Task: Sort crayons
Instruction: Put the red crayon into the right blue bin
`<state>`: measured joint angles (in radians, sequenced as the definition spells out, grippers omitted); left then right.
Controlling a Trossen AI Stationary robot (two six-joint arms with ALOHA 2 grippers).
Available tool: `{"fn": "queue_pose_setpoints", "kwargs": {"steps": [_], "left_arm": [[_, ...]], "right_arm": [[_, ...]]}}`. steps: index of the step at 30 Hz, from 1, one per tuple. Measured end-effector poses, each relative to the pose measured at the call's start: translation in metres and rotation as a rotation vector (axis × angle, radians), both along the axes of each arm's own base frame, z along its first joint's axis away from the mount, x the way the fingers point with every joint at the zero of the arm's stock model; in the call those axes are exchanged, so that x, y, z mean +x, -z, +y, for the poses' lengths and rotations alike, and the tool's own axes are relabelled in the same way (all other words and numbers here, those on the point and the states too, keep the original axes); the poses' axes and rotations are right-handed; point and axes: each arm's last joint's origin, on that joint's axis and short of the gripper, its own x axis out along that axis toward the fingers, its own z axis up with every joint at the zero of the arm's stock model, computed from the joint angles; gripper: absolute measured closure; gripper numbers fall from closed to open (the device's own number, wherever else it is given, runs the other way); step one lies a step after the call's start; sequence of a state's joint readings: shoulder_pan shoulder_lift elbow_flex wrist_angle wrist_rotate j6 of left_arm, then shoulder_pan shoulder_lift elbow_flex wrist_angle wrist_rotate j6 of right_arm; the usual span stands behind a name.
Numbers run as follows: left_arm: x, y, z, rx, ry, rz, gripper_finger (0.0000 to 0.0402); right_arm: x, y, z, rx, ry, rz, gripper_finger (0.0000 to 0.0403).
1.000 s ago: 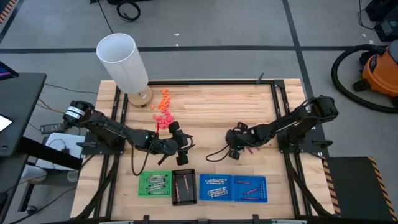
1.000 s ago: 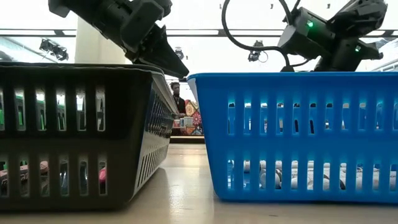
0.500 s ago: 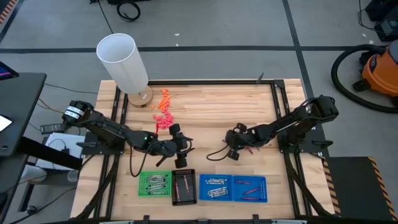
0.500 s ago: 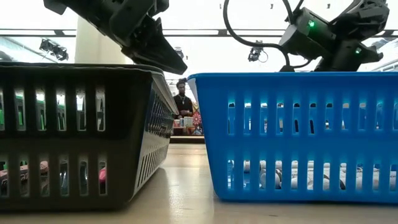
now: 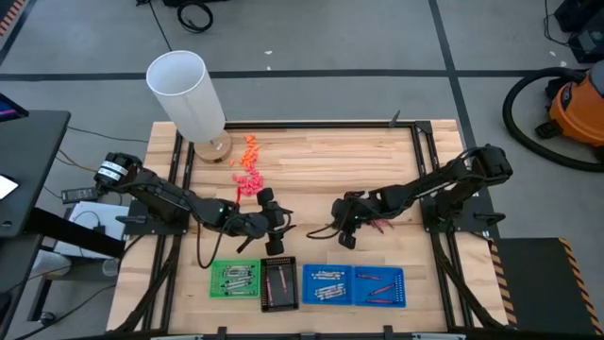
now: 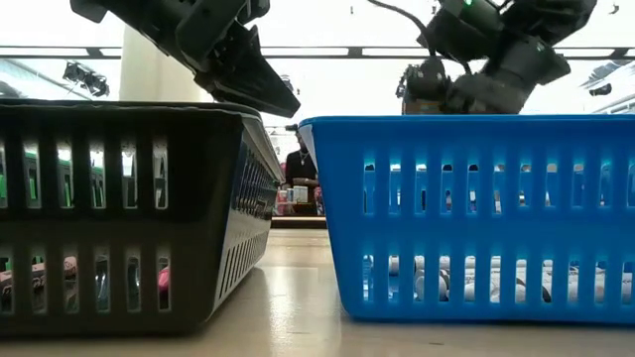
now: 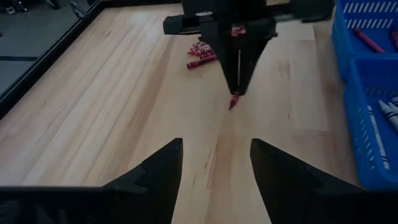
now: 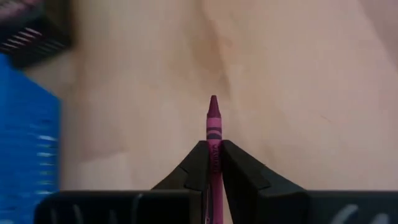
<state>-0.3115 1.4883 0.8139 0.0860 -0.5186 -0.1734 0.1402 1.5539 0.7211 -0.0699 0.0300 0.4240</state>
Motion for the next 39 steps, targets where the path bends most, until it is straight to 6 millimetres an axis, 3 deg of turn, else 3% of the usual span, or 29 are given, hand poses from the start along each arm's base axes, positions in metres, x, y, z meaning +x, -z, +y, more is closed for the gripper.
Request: {"fn": "queue_pose_setpoints", "kwargs": {"steps": [10, 16, 24, 33, 39], "left_arm": [[0.000, 0.001, 0.000, 0.002, 0.000, 0.008, 0.0203], [-0.001, 0.001, 0.000, 0.004, 0.001, 0.012, 0.0203], [-0.001, 0.001, 0.000, 0.008, 0.003, 0.015, 0.0203], [0.000, -0.001, -0.002, 0.017, 0.020, -0.013, 0.0203], [0.000, -0.016, -0.019, 0.062, 0.117, -0.130, 0.0203]], "right_arm": [[0.011, -0.022, 0.018, 0.301, -0.253, -0.009, 0.0358], [-0.005, -0.030, 0.038, 0.518, -0.405, 0.147, 0.0358], [-0.040, -0.046, 0.063, 0.573, -0.360, 0.343, 0.0358], [-0.049, -0.035, 0.087, 0.588, -0.272, 0.477, 0.0355], [-0.051, -0.039, 0.087, 0.621, -0.218, 0.495, 0.0314]]}}
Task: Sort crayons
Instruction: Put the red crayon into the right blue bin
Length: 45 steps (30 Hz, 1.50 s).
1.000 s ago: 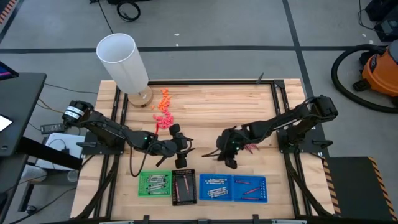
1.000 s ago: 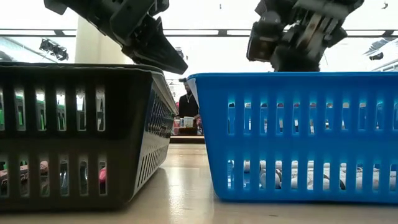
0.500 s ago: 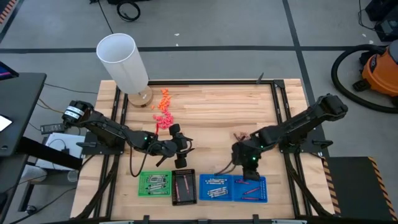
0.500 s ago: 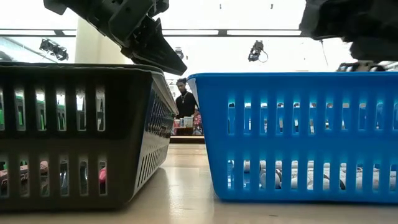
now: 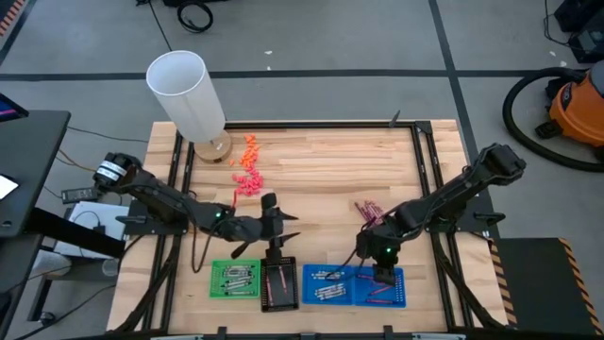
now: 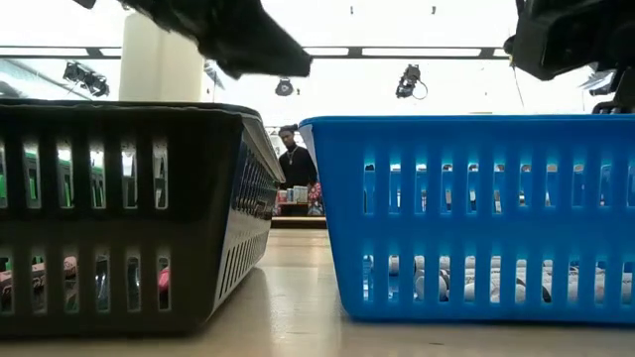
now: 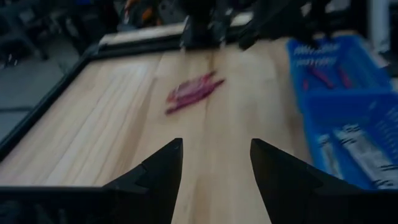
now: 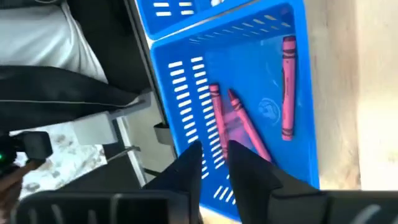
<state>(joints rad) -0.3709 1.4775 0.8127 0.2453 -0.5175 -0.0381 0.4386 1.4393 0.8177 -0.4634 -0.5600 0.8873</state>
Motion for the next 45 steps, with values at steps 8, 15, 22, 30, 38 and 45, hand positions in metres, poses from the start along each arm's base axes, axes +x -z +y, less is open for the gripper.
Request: {"fn": "queue_pose_setpoints", "kwargs": {"steps": [8, 15, 22, 30, 38, 45], "left_arm": [[-0.017, -0.032, -0.013, -0.047, 0.081, -0.132, 0.0203], [-0.026, -0.061, -0.015, -0.084, 0.125, -0.298, 0.0203], [-0.024, -0.092, -0.016, -0.047, 0.144, -0.377, 0.0203], [-0.028, -0.114, -0.030, -0.026, 0.195, -0.351, 0.0203], [-0.031, -0.112, -0.035, -0.023, 0.217, -0.334, 0.0203], [-0.032, -0.109, -0.038, -0.018, 0.226, -0.307, 0.0203]], "right_arm": [[-0.005, -0.013, -0.019, -0.069, 0.104, -0.013, 0.0281], [-0.007, -0.011, -0.059, -0.556, 0.355, -0.082, 0.0283], [0.009, 0.010, -0.084, -0.894, 0.403, -0.090, 0.0283], [0.023, 0.045, -0.112, -0.928, 0.381, 0.072, 0.0283], [0.026, 0.052, -0.122, -0.843, 0.392, 0.117, 0.0283], [0.031, 0.051, -0.129, -0.802, 0.381, 0.075, 0.0287]]}}
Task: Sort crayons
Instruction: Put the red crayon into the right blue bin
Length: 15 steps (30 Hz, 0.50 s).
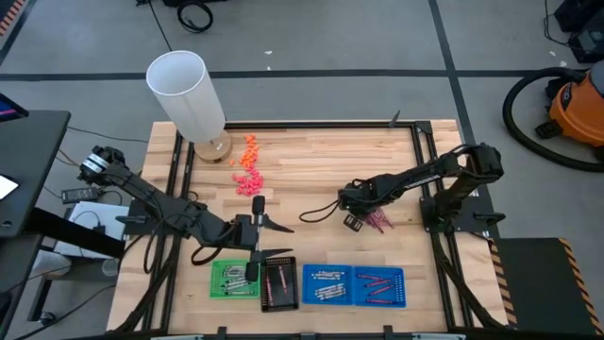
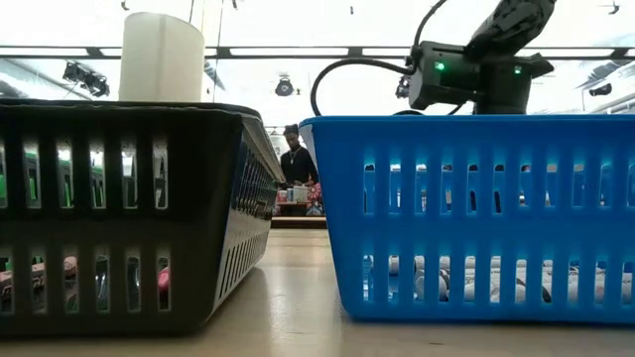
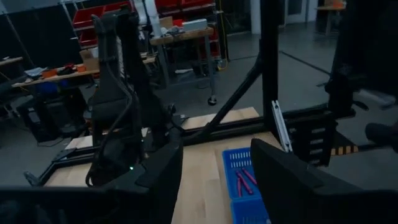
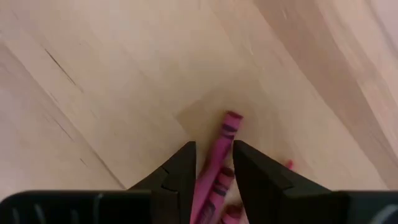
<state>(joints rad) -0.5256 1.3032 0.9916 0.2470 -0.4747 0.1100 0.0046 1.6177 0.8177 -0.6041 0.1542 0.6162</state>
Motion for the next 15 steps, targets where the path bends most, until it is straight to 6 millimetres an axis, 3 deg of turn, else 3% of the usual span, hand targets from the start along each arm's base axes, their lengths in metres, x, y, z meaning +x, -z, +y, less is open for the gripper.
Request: {"fn": "queue_pose_setpoints", "kwargs": {"steps": [7, 15], "left_arm": [[-0.017, -0.008, -0.001, 0.030, 0.033, 0.023, 0.0203], [-0.017, -0.006, 0.000, 0.044, 0.014, 0.046, 0.0203]], "right_arm": [[0.009, -0.001, -0.003, 0.038, -0.010, -0.089, 0.0319], [0.017, -0.004, -0.001, 0.095, -0.026, -0.174, 0.0370]]}}
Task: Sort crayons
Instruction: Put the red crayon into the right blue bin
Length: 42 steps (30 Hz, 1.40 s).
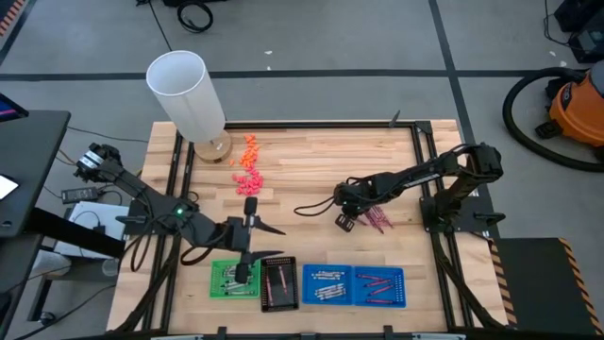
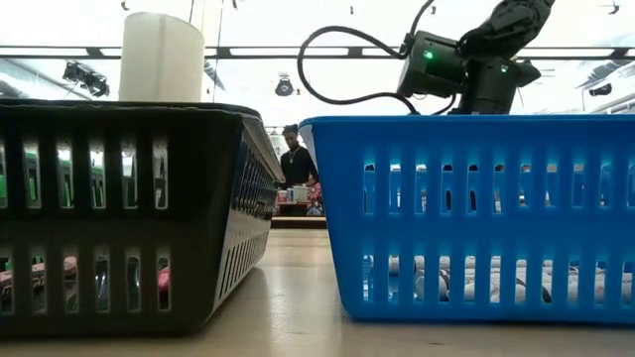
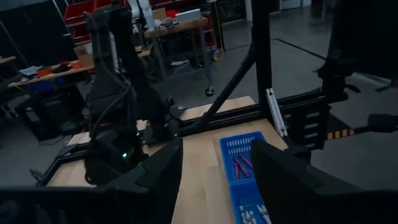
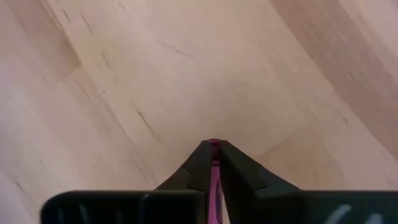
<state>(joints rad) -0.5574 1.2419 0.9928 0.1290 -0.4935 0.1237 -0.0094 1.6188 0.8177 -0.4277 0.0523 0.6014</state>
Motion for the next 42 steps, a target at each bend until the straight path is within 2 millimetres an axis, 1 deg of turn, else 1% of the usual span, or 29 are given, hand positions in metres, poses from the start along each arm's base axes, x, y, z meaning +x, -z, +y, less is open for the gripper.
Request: {"fn": "queue_pose_setpoints", "kwargs": {"steps": [5, 11, 17, 21, 25, 31, 36, 42], "left_arm": [[0.001, 0.001, 0.001, 0.000, -0.011, 0.005, 0.0203], [0.000, 0.001, 0.001, 0.000, -0.010, 0.006, 0.0203], [0.001, 0.001, 0.001, 0.000, -0.010, 0.006, 0.0203], [0.001, 0.001, 0.001, -0.001, -0.010, 0.006, 0.0203], [0.001, 0.001, 0.001, -0.007, -0.009, 0.007, 0.0203], [0.001, 0.001, 0.001, -0.007, -0.007, 0.007, 0.0203], [0.001, 0.001, 0.001, -0.006, -0.007, 0.007, 0.0203], [0.001, 0.001, 0.001, -0.006, -0.007, 0.008, 0.0203]], "right_arm": [[0.000, 0.000, 0.002, -0.003, -0.009, -0.004, 0.0389], [-0.001, -0.002, 0.005, 0.001, -0.022, -0.007, 0.0392], [-0.004, -0.012, 0.016, -0.049, -0.068, -0.031, 0.0362], [-0.009, -0.011, 0.024, -0.083, -0.093, 0.018, 0.0339], [-0.013, -0.010, 0.025, -0.129, -0.076, 0.050, 0.0308], [-0.011, -0.011, 0.028, -0.128, -0.068, 0.030, 0.0269], [-0.015, -0.006, 0.032, -0.156, -0.079, 0.027, 0.0262], [-0.027, 0.008, 0.033, -0.136, -0.067, 0.075, 0.0270]]}}
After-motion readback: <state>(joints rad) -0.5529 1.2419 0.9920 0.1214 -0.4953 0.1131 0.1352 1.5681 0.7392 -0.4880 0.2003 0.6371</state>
